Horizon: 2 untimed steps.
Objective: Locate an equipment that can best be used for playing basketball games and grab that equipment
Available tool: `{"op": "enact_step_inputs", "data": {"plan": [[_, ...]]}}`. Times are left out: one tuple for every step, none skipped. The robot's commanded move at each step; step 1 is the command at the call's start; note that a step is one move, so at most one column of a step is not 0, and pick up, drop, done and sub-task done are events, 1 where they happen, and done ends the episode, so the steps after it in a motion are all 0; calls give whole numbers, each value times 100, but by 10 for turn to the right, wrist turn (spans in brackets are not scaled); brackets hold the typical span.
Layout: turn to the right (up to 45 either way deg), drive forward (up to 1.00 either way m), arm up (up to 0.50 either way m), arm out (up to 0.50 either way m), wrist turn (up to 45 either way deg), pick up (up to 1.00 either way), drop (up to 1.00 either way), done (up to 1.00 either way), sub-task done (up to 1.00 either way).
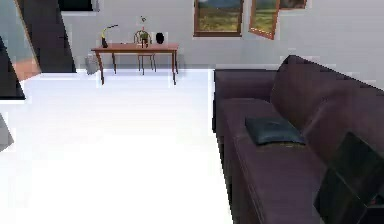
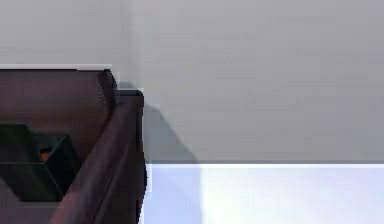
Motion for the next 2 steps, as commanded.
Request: {"op": "enact_step_inputs", "data": {"plan": [[450, 0, 0, 0, 0, 0, 0, 0, 0], [450, 0, 0, 0, 0, 0, 0, 0, 0]]}}
